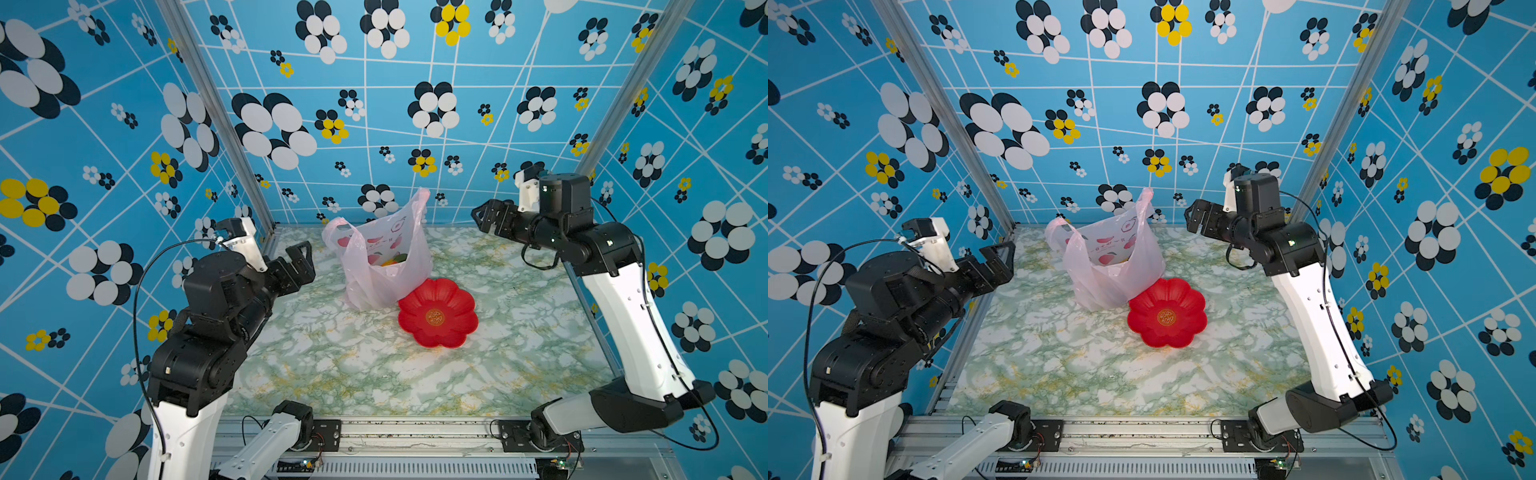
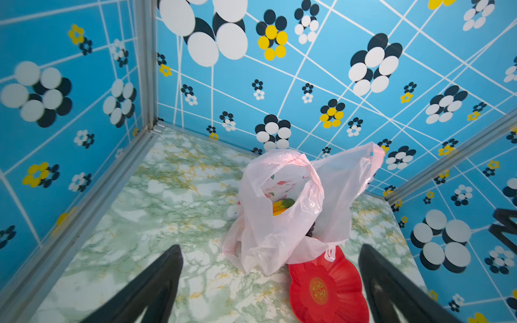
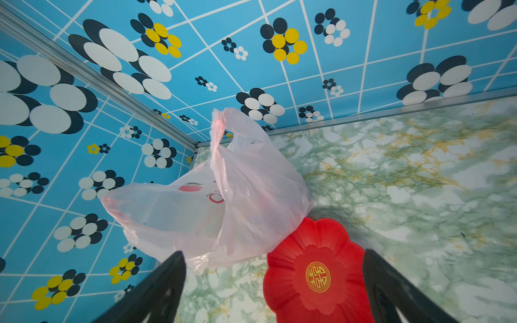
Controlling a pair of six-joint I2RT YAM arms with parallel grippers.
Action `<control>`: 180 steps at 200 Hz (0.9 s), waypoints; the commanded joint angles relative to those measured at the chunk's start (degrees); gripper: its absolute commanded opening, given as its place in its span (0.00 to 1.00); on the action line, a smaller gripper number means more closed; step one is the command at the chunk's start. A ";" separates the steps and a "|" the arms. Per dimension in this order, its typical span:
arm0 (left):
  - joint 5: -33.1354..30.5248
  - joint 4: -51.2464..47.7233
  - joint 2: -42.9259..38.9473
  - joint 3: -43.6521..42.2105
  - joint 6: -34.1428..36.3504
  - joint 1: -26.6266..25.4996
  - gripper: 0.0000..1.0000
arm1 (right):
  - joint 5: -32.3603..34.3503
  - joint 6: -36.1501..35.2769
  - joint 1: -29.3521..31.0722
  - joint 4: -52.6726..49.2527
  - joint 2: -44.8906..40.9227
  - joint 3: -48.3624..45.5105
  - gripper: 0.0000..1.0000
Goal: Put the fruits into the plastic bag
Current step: 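Release the bag handles and open both grippers, drawing them apart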
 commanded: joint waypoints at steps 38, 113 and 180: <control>-9.68 4.55 -3.60 -10.51 5.11 0.53 0.99 | 11.56 -9.65 -0.34 30.17 -21.14 -31.33 0.99; -12.19 11.63 -15.33 -31.49 6.25 1.87 0.99 | 18.01 -25.29 -0.32 51.37 -27.78 -56.69 0.99; -11.01 20.97 -14.75 -42.54 12.07 6.23 0.99 | 16.10 -26.46 -5.99 63.03 -13.99 -62.18 0.99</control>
